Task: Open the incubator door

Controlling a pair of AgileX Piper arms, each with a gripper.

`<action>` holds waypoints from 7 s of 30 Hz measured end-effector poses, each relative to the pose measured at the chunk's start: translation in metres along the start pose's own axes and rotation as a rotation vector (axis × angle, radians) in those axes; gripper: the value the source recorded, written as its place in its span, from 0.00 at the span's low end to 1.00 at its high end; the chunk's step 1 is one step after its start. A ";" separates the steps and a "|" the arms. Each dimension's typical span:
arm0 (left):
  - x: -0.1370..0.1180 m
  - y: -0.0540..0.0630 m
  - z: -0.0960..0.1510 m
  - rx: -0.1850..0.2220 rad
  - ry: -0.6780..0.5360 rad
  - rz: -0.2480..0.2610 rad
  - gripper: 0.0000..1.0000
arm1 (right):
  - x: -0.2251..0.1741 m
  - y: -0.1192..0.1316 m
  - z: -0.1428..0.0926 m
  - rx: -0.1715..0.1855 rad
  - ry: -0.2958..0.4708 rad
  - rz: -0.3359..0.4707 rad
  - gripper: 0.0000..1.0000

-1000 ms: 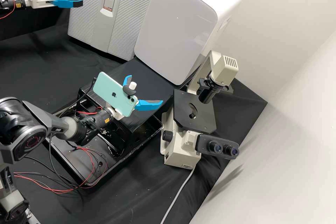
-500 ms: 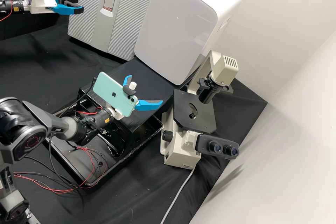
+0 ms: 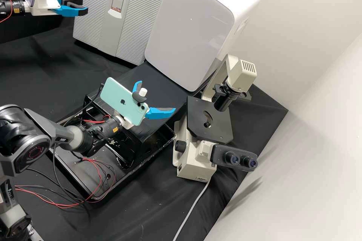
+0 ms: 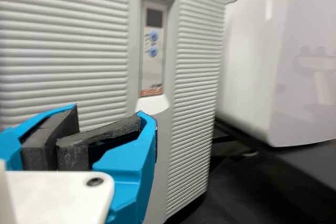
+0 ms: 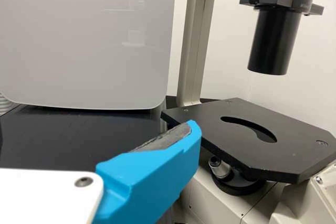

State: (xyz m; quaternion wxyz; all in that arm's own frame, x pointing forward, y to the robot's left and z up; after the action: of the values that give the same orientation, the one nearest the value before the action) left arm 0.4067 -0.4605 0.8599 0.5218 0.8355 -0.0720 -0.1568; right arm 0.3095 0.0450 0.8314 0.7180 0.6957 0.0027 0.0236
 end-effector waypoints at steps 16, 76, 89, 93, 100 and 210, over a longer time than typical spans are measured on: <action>-0.021 0.009 -0.030 -0.031 0.193 0.026 1.00 | 0.000 0.000 0.000 0.000 0.000 0.000 1.00; 0.053 0.014 -0.025 -0.013 0.015 -0.024 0.00 | 0.000 0.000 0.000 0.000 0.000 0.000 1.00; 0.050 0.017 -0.023 -0.013 0.015 -0.023 0.00 | 0.000 0.000 0.000 0.000 0.000 0.000 1.00; 0.050 0.017 -0.023 -0.013 0.015 -0.023 0.00 | 0.000 0.000 0.000 0.000 0.000 0.000 1.00; 0.050 0.017 -0.023 -0.013 0.015 -0.023 0.00 | 0.000 0.000 0.000 0.000 0.000 0.000 1.00; -0.101 0.037 0.033 -0.117 -0.007 0.161 0.00 | 0.000 0.000 0.000 0.000 0.000 0.000 1.00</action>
State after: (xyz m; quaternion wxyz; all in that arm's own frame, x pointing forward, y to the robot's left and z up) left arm 0.3025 -0.4763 0.8989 0.5802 0.7945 -0.1316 -0.1213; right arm 0.3095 0.0450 0.8314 0.7180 0.6957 0.0027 0.0236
